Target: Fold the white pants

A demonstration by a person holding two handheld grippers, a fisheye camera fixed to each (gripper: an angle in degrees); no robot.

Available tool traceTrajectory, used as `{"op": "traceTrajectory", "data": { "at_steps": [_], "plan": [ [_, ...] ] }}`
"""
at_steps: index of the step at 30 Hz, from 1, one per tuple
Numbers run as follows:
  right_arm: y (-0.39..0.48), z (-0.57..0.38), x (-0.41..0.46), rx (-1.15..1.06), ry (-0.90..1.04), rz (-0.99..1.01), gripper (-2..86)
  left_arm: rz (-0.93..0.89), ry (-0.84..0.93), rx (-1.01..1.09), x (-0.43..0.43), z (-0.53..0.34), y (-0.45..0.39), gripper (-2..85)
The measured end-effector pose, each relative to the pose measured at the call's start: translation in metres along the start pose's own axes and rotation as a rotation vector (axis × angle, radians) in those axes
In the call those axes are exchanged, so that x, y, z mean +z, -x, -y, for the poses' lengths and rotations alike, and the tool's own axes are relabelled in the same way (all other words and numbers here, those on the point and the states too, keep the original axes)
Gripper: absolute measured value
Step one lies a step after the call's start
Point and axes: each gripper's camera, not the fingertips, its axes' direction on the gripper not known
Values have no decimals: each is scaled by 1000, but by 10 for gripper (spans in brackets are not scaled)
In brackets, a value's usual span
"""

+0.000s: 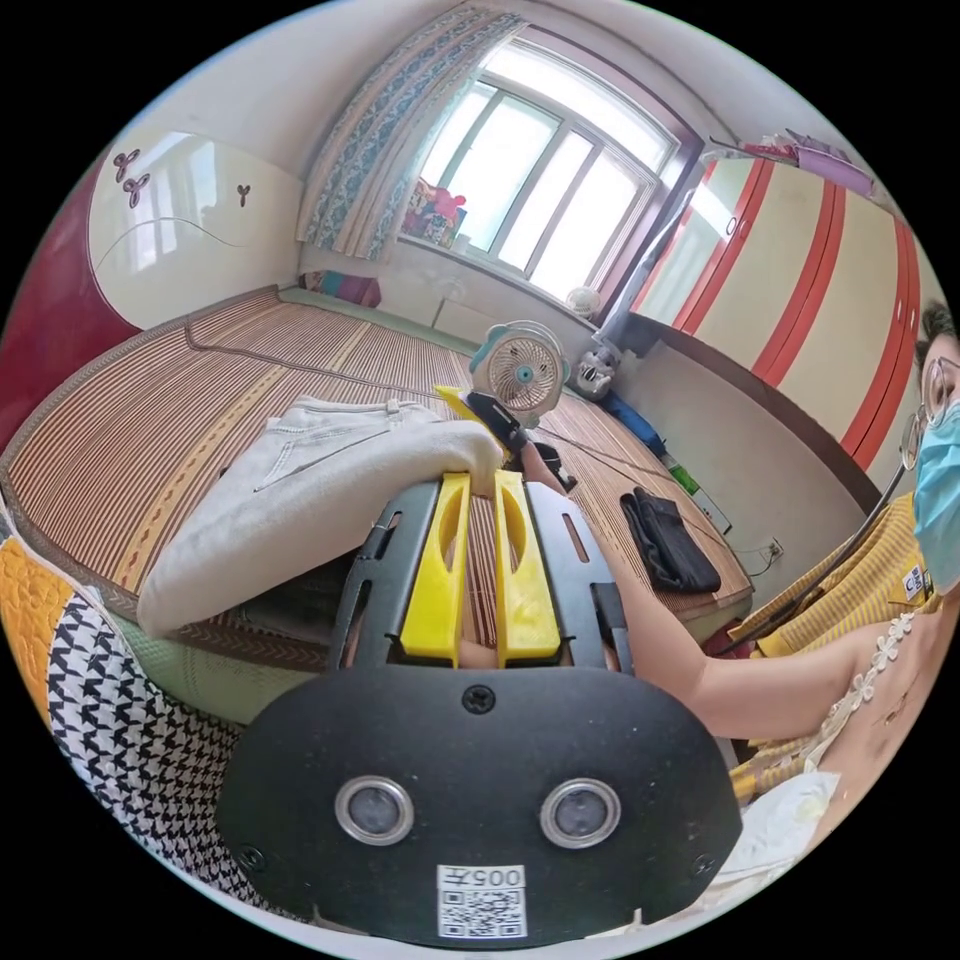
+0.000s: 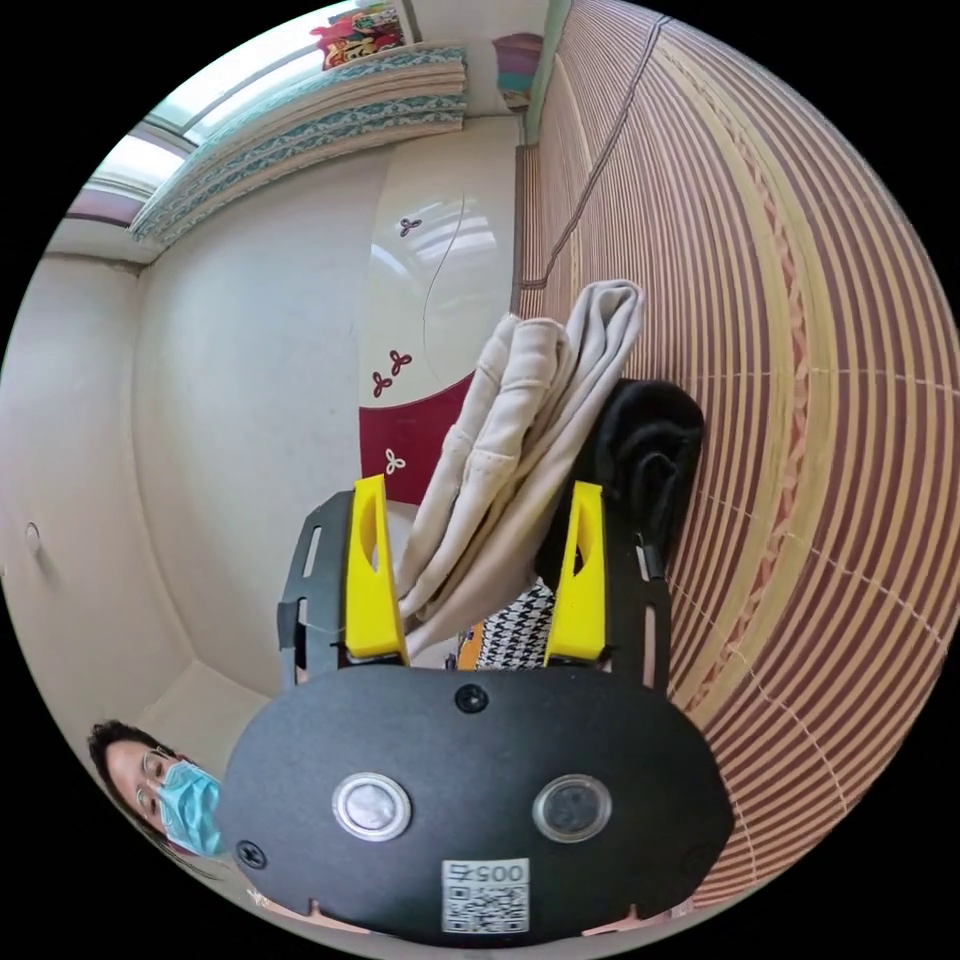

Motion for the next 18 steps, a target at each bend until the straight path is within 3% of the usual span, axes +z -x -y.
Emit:
{"op": "traceTrajectory", "data": {
  "at_steps": [9,18],
  "plan": [
    [51,-25,21,-208,-65,-178,53,-3,11,43,16,1,-11,52],
    [139,-93,-33,-447,-303,-279,32,-179,0,205,44,11,-56,53]
  ]
}}
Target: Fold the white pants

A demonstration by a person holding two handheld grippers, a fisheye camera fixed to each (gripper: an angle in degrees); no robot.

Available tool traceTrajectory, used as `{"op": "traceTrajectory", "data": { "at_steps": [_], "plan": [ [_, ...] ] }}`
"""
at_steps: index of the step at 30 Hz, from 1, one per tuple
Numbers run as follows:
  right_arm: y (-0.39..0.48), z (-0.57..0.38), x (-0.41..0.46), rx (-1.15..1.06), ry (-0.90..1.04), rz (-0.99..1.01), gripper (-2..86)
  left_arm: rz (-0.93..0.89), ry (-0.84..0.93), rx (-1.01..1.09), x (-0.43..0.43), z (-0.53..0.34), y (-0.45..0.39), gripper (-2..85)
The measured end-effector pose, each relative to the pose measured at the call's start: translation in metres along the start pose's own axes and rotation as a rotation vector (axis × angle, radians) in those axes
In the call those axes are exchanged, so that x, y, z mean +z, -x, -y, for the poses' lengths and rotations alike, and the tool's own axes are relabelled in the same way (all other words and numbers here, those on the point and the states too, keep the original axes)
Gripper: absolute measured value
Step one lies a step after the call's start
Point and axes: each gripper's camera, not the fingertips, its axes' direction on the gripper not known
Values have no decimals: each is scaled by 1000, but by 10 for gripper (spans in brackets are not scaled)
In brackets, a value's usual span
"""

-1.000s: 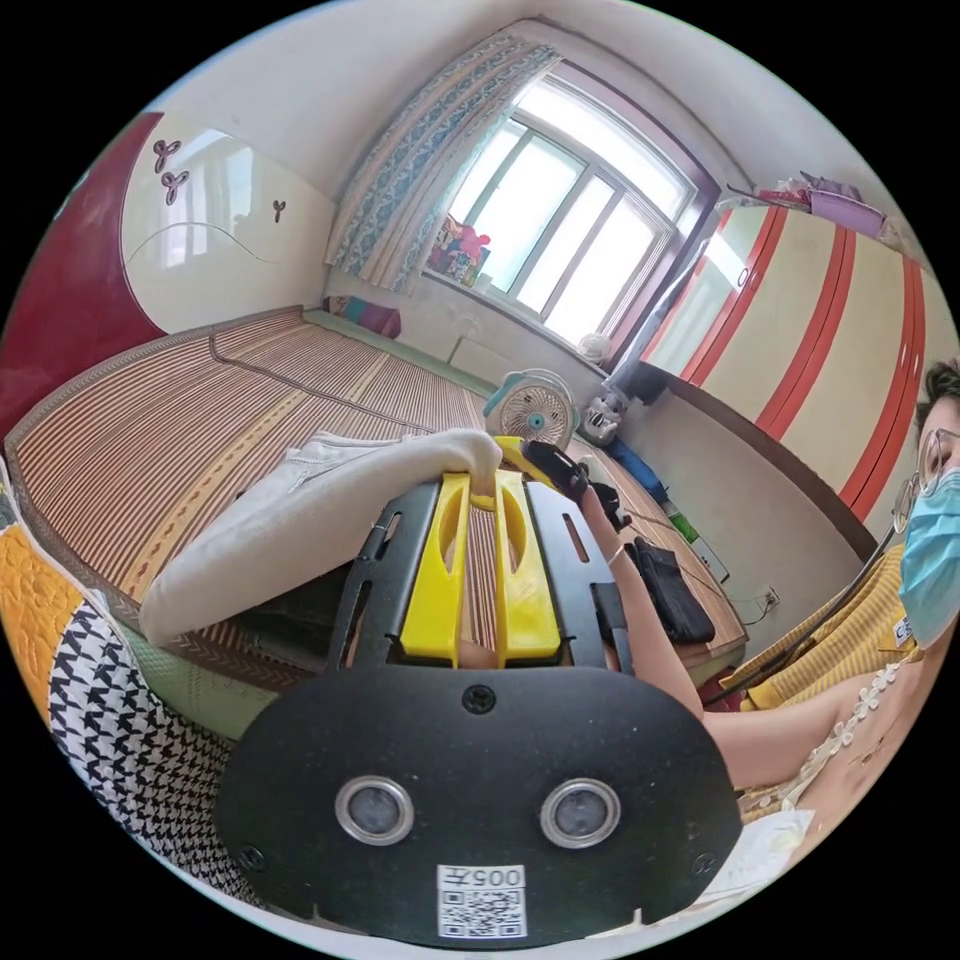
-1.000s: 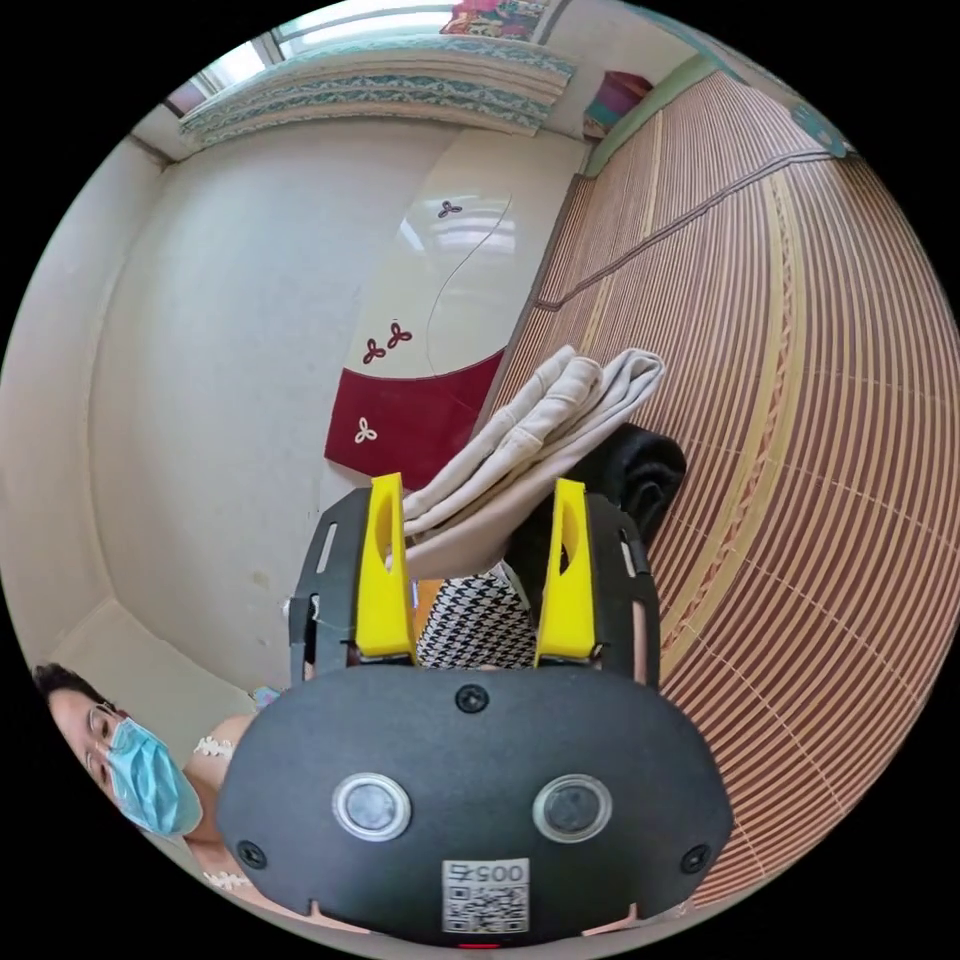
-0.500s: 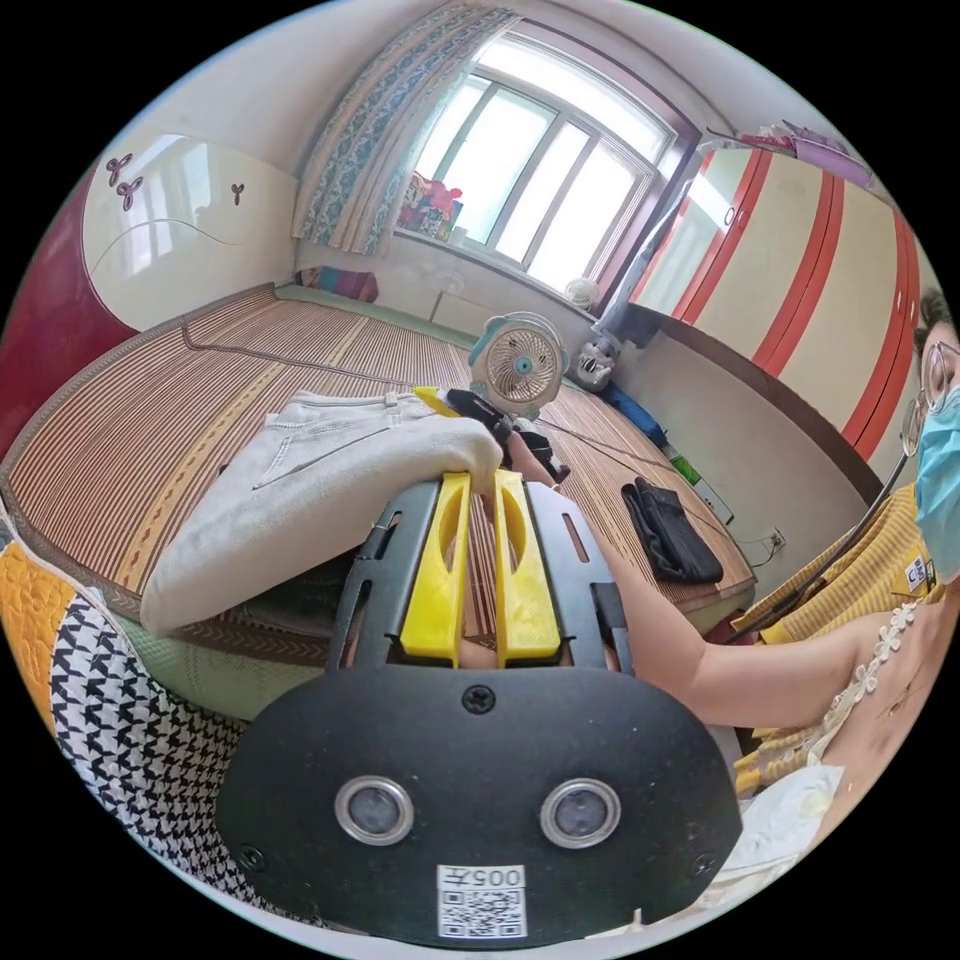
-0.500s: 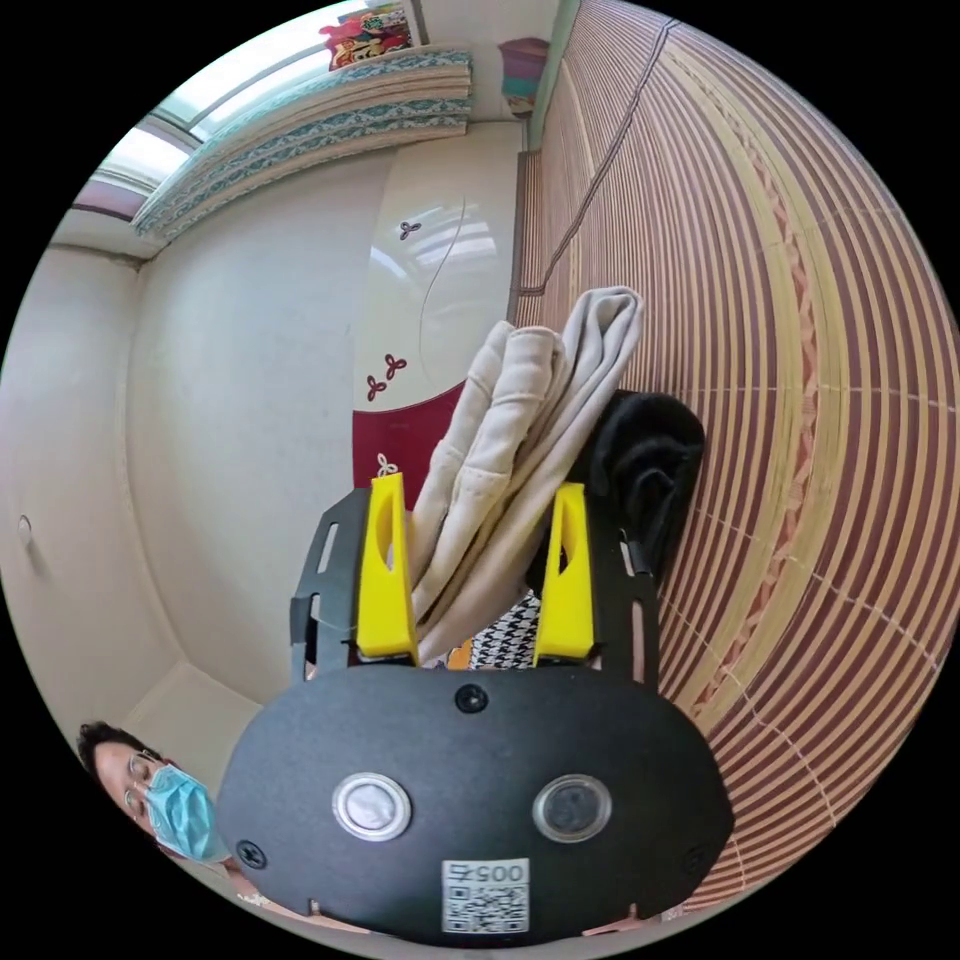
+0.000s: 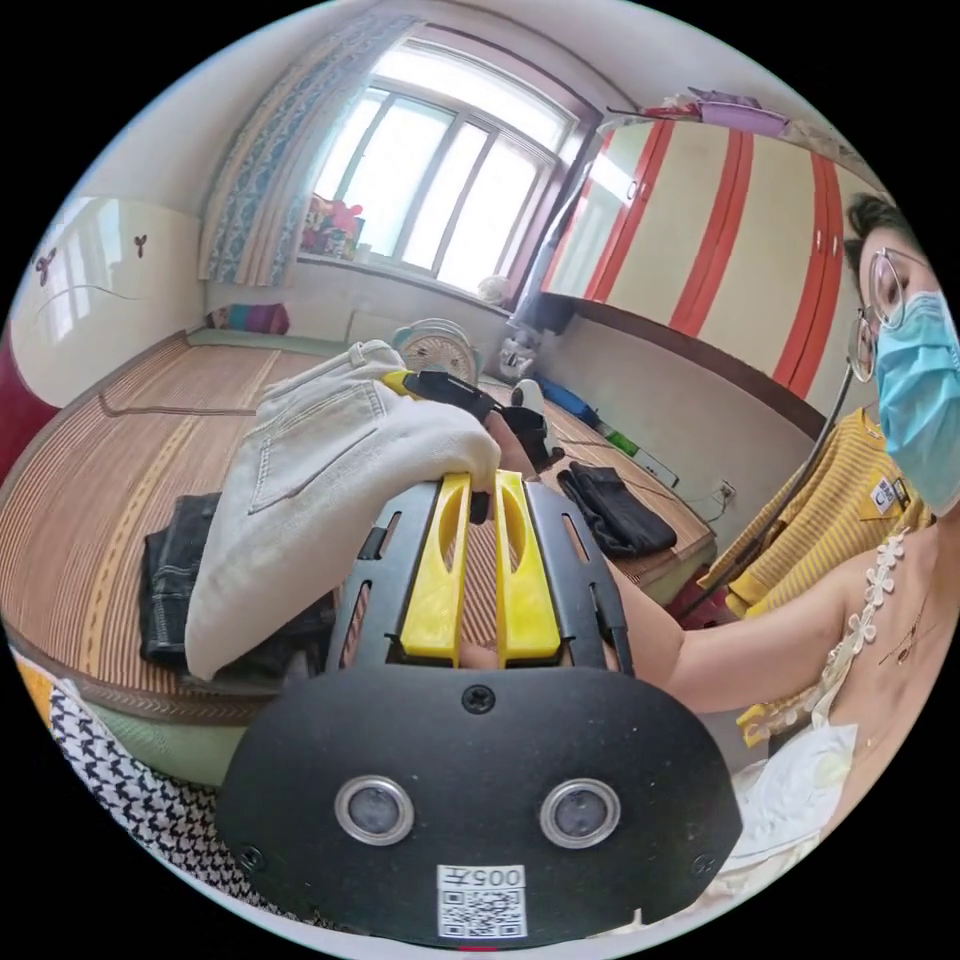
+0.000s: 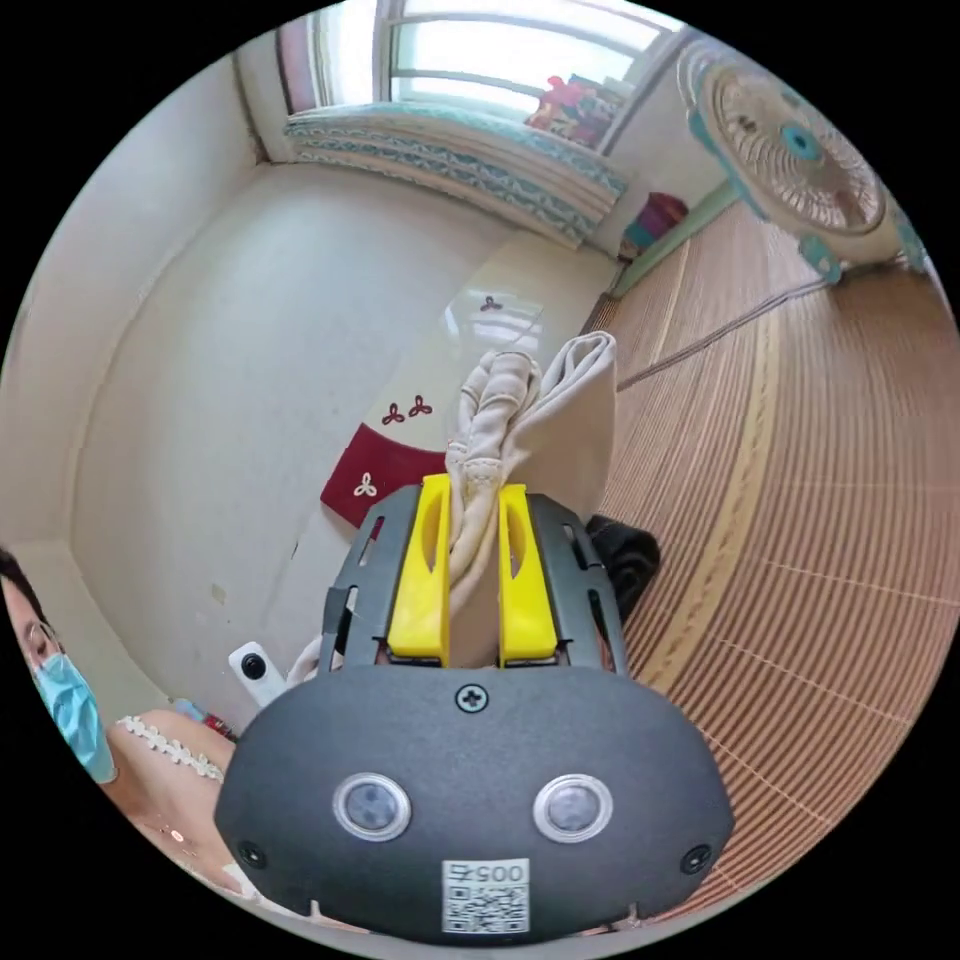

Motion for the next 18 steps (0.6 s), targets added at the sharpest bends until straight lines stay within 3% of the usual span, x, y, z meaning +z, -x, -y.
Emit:
{"op": "traceTrajectory", "data": {
  "at_steps": [4,9,14,18],
  "plan": [
    [17,-21,-55,-3,-120,-175,31,-102,35,38,45,5,-12,54],
    [47,-82,-121,41,-308,-471,32,-85,108,226,92,4,-48,56],
    [80,-145,-127,113,-292,-799,73,-196,356,216,132,-4,-50,71],
    [111,-203,-120,118,-254,-962,109,-212,359,186,121,-20,-40,48]
  ]
}}
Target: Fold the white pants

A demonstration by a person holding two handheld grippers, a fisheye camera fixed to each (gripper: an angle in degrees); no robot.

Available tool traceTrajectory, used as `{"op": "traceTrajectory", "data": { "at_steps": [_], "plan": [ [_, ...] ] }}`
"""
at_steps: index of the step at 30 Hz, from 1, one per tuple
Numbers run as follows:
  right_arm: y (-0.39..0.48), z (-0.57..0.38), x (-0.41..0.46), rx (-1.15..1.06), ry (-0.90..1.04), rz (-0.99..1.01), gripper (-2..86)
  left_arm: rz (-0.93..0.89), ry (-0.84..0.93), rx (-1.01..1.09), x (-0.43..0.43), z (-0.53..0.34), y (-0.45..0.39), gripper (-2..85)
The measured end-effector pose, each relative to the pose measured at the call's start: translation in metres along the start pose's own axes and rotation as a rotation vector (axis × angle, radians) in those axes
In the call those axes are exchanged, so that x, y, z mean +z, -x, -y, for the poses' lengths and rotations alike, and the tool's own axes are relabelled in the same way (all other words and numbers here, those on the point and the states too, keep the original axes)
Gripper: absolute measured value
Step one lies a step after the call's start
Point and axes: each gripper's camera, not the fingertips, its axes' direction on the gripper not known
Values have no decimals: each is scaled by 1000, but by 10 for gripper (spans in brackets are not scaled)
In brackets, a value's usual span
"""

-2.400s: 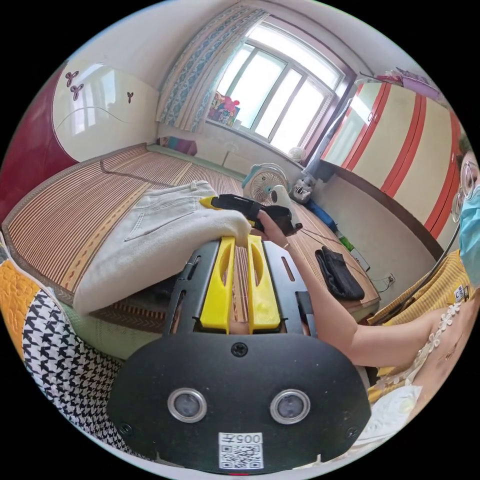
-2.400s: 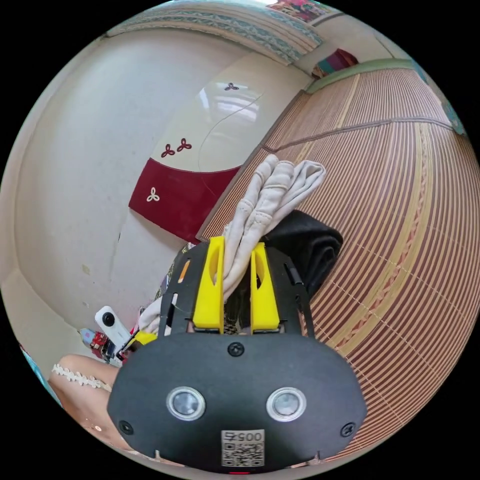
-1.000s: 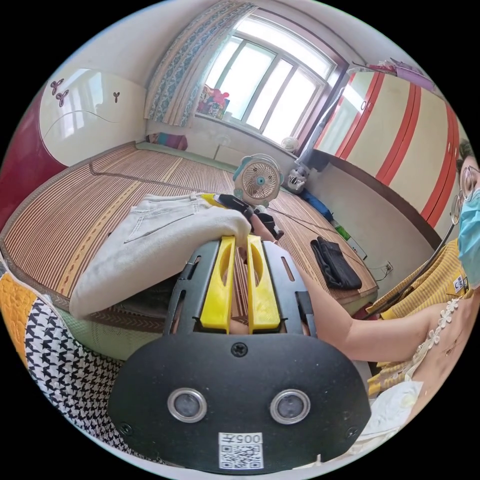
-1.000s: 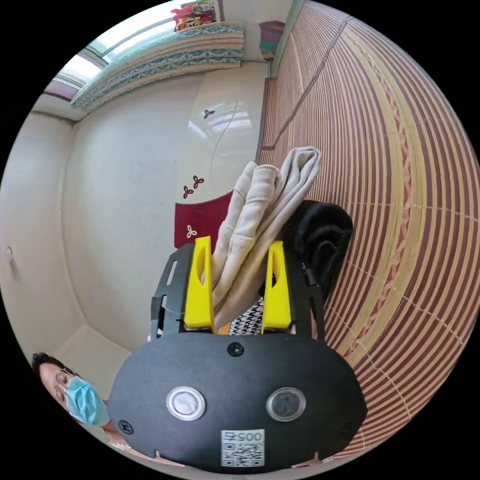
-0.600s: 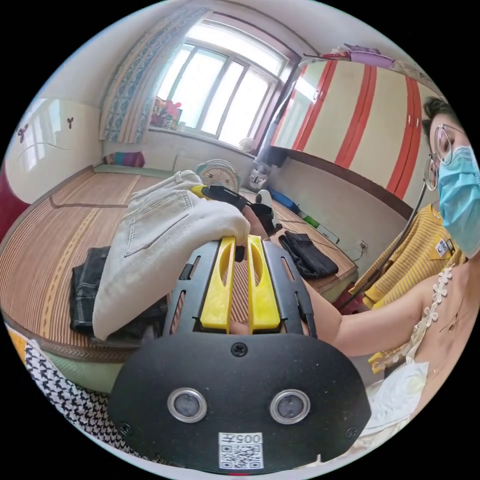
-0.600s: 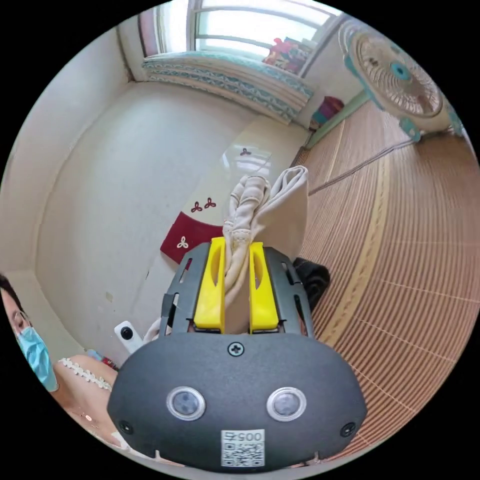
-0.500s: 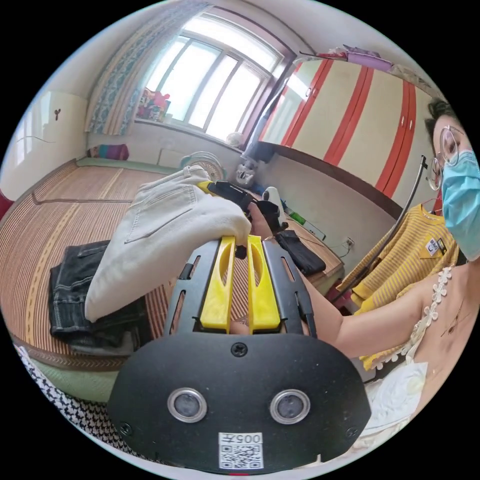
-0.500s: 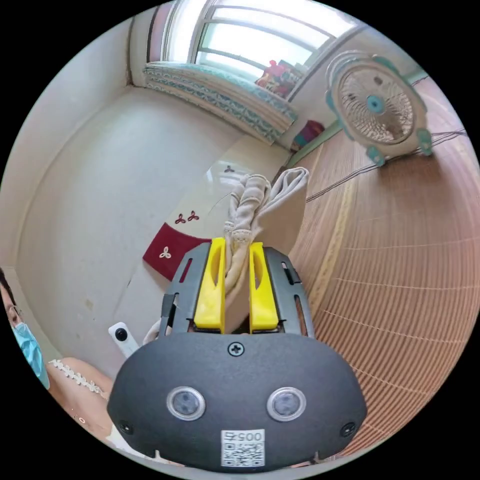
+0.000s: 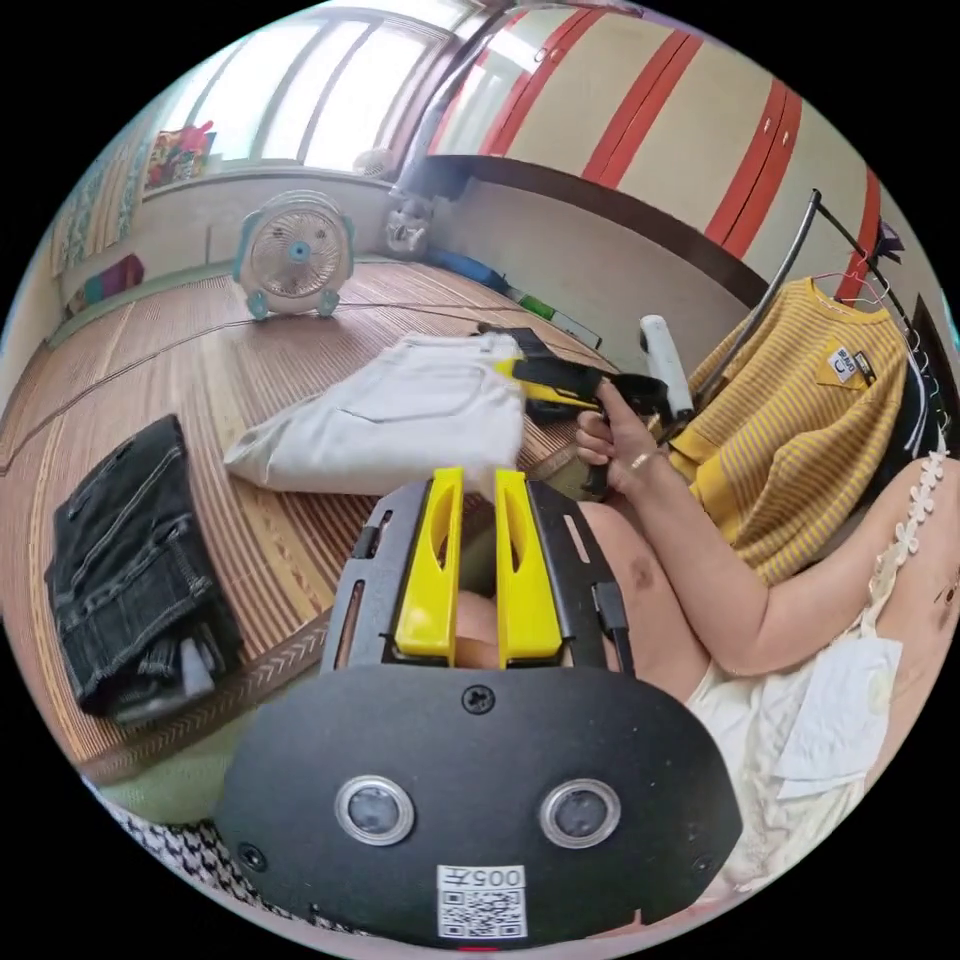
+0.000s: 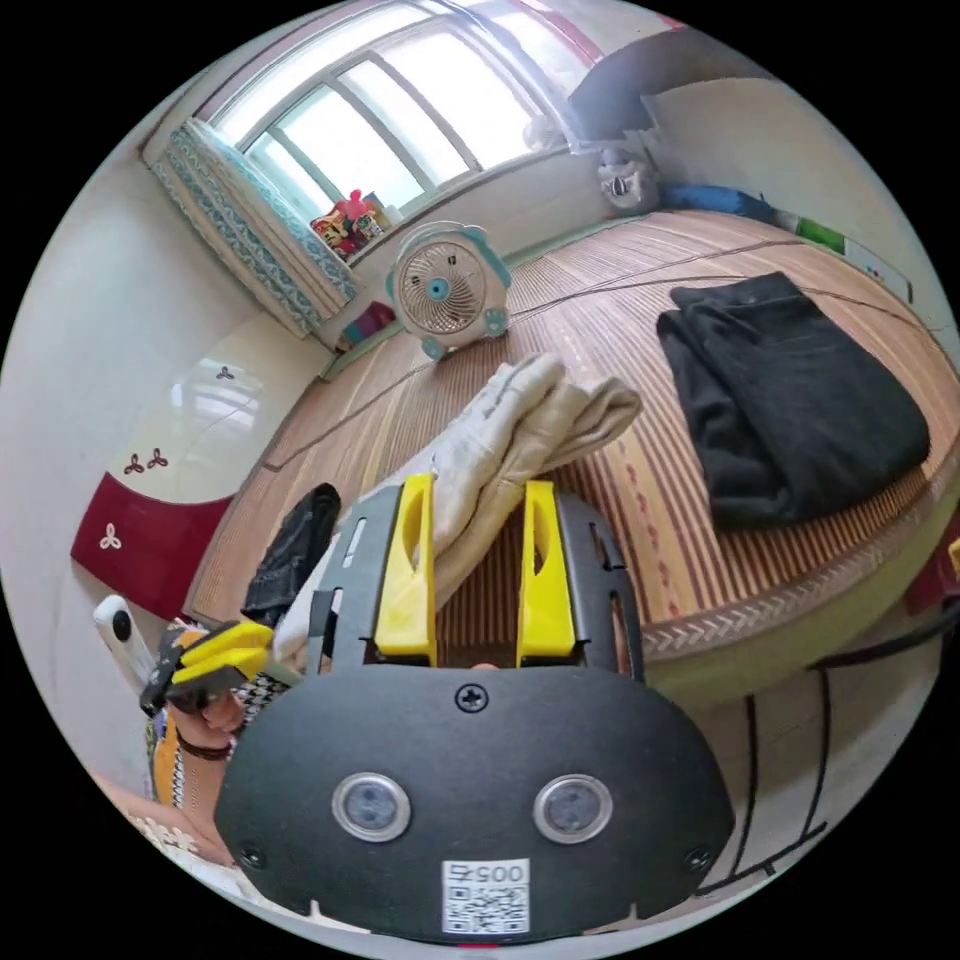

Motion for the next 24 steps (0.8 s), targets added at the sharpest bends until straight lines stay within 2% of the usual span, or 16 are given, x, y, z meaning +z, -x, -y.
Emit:
{"op": "traceTrajectory", "data": {
  "at_steps": [3,7,9,11,15,18,24],
  "plan": [
    [16,-26,-24,-41,-54,-66,108,110,-76,-118,-24,-17,15,39],
    [55,-29,-32,-162,-79,-48,108,266,-160,-300,-43,-24,51,71],
    [84,-27,-20,-243,-30,-38,109,366,-157,-343,-37,-21,68,84],
    [105,-31,-9,-290,0,-44,109,471,-84,-390,-14,-14,93,96],
    [136,-45,30,-342,99,-77,106,513,49,-397,36,-3,129,99],
    [147,-53,54,-385,176,-98,103,586,63,-289,55,6,133,86],
    [164,-56,84,-406,242,-221,70,643,113,-296,64,31,154,77]
  ]
}}
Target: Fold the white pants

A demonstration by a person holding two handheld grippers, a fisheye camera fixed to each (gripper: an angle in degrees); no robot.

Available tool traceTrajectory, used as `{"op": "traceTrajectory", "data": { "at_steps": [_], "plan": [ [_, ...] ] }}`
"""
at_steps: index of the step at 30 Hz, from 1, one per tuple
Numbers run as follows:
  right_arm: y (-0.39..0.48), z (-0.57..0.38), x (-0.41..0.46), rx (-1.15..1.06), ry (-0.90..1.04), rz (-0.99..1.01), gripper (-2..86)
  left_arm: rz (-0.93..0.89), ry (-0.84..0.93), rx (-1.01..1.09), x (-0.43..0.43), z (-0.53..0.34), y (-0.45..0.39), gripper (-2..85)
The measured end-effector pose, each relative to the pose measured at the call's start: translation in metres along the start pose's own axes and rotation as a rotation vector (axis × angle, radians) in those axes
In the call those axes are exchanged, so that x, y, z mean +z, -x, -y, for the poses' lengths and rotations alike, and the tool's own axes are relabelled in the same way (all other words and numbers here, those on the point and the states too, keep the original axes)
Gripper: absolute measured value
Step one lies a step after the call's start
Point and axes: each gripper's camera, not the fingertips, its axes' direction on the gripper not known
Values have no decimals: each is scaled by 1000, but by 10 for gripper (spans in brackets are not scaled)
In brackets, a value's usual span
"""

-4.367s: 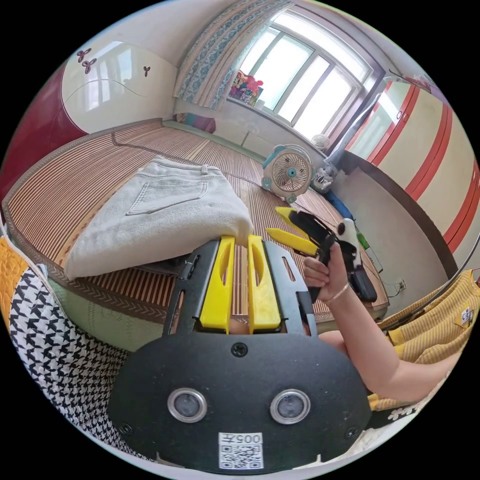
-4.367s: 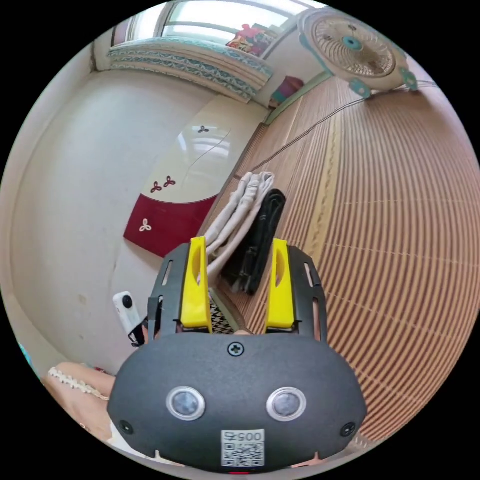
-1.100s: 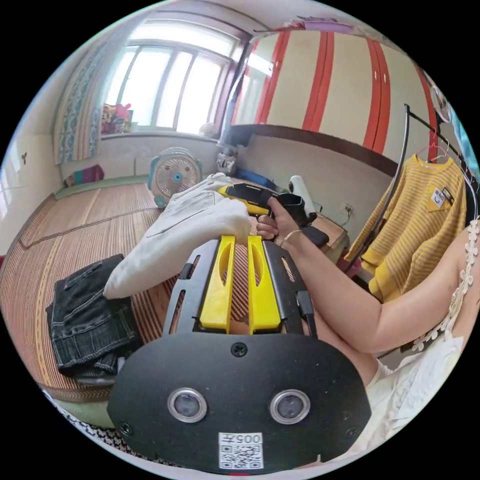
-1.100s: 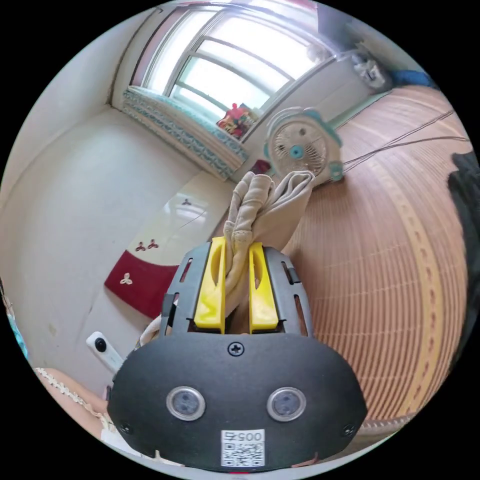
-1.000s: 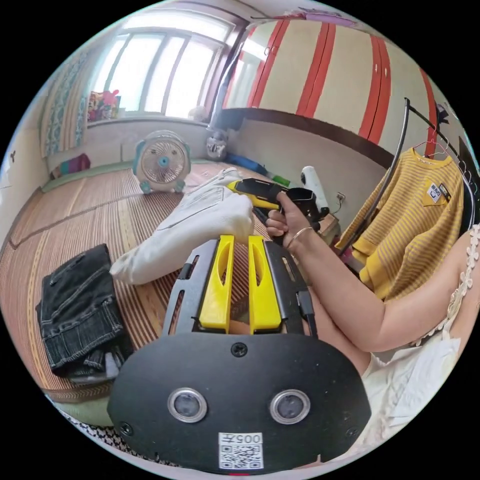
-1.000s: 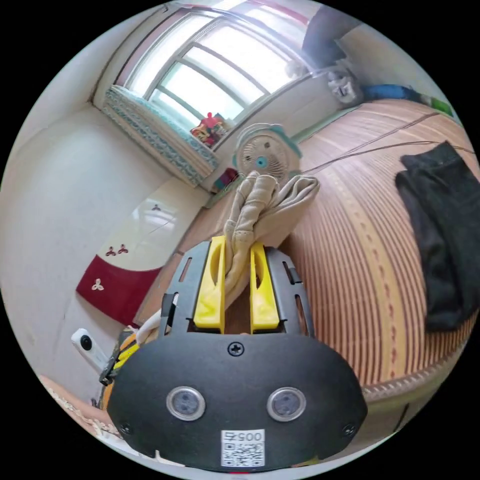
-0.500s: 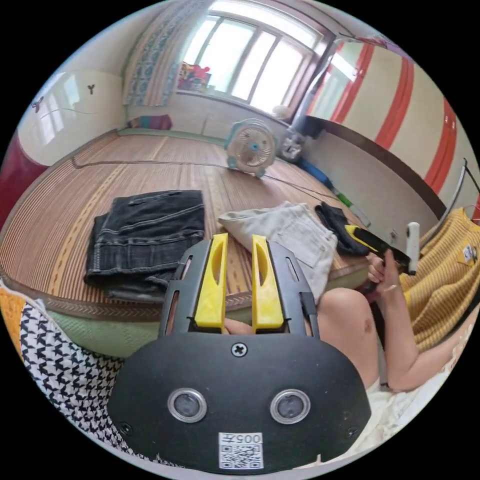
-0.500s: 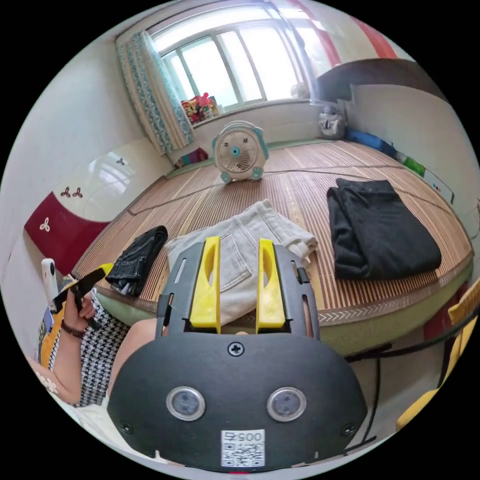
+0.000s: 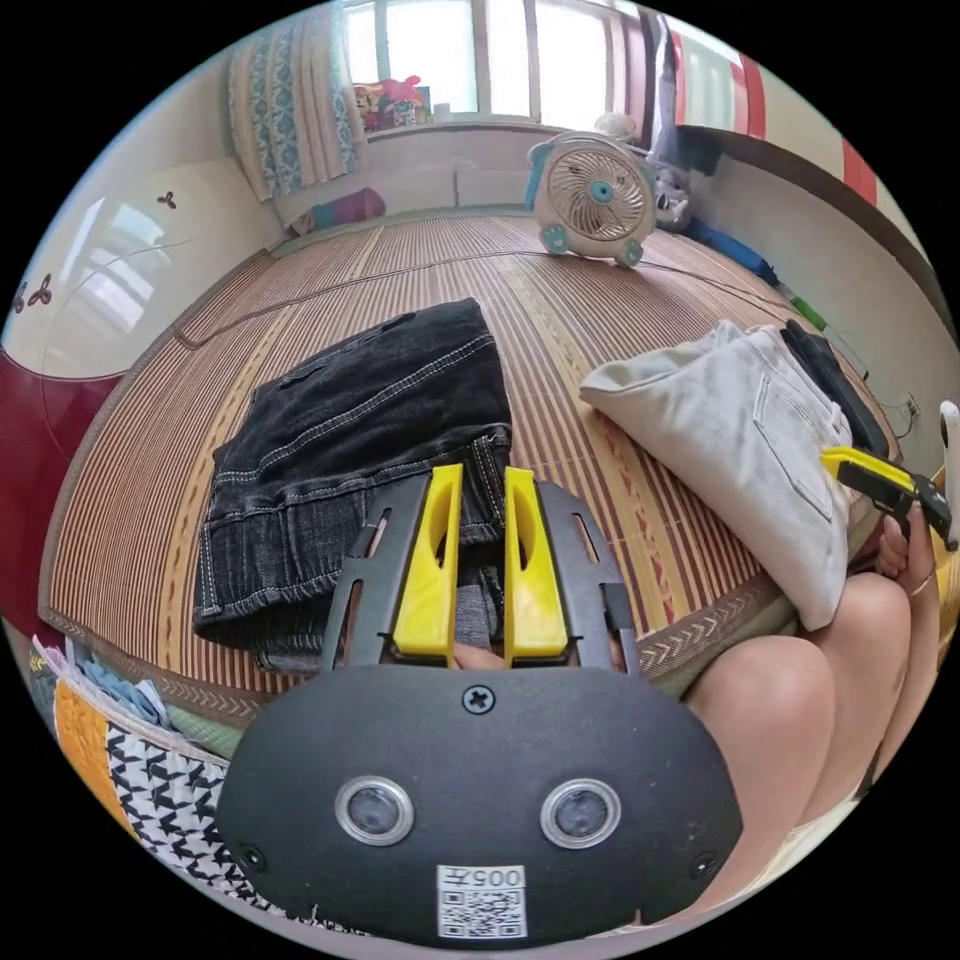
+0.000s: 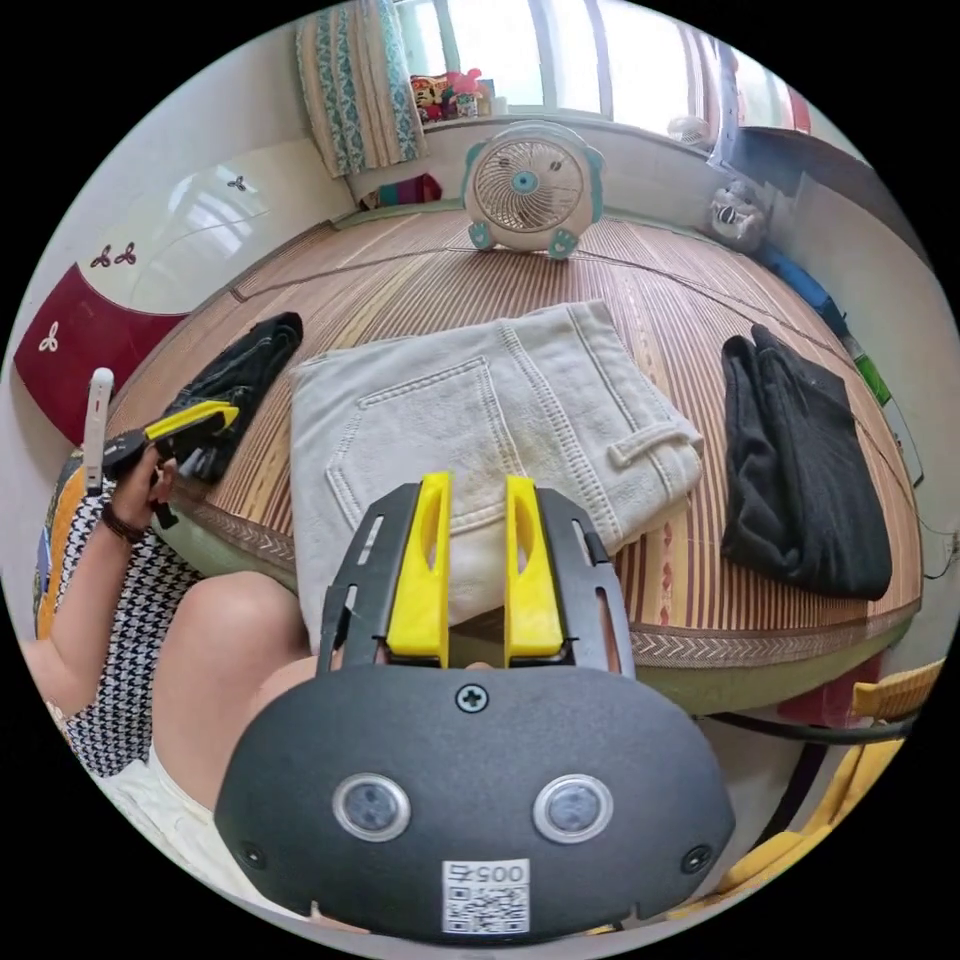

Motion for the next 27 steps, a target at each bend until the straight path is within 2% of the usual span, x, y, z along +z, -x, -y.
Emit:
{"op": "traceTrajectory", "data": {
  "at_steps": [6,12,15,18,20,22,27],
  "plan": [
    [43,9,8,-149,57,-161,58,157,41,-55,18,29,47,75],
    [40,10,6,-92,48,-105,44,162,42,-154,13,40,77,70],
    [36,12,5,-80,57,-86,25,161,-2,-197,-11,27,50,39],
    [33,14,4,-79,73,-78,15,-60,-69,-126,-31,9,0,48],
    [29,15,3,-73,78,-59,12,-256,-44,-25,-35,7,-52,68],
    [23,15,1,-63,80,-35,7,-339,-18,64,-37,11,-92,72],
    [4,13,-3,-28,94,53,-9,-281,34,265,-31,46,-174,73]
  ]
}}
